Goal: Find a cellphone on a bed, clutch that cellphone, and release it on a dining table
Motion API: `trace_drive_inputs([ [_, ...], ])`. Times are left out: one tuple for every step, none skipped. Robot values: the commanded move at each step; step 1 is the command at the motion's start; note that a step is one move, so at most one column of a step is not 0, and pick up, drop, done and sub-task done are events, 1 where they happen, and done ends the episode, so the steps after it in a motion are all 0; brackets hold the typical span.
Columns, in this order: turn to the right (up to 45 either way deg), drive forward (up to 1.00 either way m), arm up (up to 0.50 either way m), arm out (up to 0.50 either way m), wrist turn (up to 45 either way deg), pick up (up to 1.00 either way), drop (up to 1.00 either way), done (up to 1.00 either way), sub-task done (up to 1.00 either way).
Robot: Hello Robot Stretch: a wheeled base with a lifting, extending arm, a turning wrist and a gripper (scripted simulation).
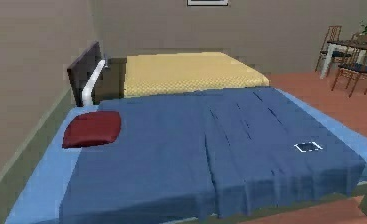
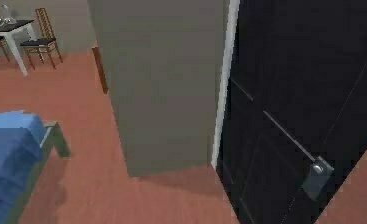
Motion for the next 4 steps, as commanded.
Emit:
trace_drive_inputs([
  [45.0, 0.00, 0.00, 0.00, 0.0, 0.00, 0.00, 0.00, 0.00],
  [12.0, 0.00, 0.00, 0.00, 0.0, 0.00, 0.00, 0.00, 0.00],
  [0.0, 0.45, 0.00, 0.00, 0.0, 0.00, 0.00, 0.00, 0.00],
  [-45.0, 0.00, 0.00, 0.00, 0.0, 0.00, 0.00, 0.00, 0.00],
])
